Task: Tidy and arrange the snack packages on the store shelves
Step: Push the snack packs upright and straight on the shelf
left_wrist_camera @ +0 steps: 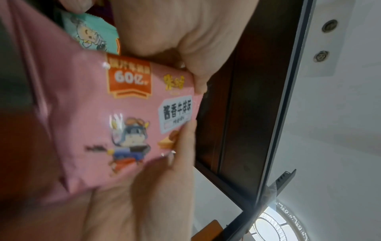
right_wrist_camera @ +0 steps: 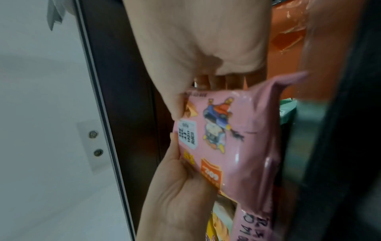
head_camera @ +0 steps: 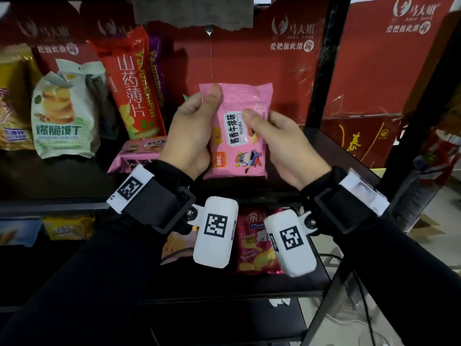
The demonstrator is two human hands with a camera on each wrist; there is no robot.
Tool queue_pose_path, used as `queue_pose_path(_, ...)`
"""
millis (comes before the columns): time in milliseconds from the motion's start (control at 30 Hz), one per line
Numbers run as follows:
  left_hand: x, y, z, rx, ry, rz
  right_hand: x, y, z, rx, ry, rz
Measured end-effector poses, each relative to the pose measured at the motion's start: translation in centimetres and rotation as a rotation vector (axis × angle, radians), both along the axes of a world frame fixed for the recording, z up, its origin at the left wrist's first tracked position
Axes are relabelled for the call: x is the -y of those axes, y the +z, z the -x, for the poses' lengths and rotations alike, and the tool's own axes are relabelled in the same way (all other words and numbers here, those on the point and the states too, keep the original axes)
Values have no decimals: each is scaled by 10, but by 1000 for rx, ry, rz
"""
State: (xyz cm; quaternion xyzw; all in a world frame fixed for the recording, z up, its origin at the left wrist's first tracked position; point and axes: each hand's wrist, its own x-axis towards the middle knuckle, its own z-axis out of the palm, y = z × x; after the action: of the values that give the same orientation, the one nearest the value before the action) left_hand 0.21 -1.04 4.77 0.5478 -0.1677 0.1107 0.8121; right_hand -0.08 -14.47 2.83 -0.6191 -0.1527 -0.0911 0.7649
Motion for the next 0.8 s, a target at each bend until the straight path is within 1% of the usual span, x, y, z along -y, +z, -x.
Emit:
queue_pose_path(67,0,1,2,1,25,-20,0,-3,1,33,-36,58)
queue_pose_path(133,-2,1,4,-13,20,-85,1,-1,1,30,-55,13)
queue_pose_path(267,-7,-5,7,-74,-124,-474,8,7,-5,-18,-88,-109)
queue_pose_path(300,-7,-9,8,-79,-132,-542,8,10,-6,-32,-76,-123)
queue_pose_path(333,-7,-12,7,-79,-104,-565,9,12,-6,-52,-58,-122)
queue_pose_path(400,-9,-16,5,-88,-23,-508,12,13,-5,-97,-4,-41)
queue_pose_path(500,-12,-16,1,-87,12,-425,16,6,1,-127,-8,287)
queue_pose_path(533,-13,-15,1,-84,4,-438,16,4,3,-118,-25,328)
queue_pose_path(667,-16,-12,4,-113,-103,-581,16,4,1,-117,-129,298)
queue_pose_path(733,-16,-12,6,-121,-105,-575,15,5,0,-119,-146,302)
queue_pose_path(800,-15,-12,7,-122,-52,-544,16,5,-1,-109,-123,305)
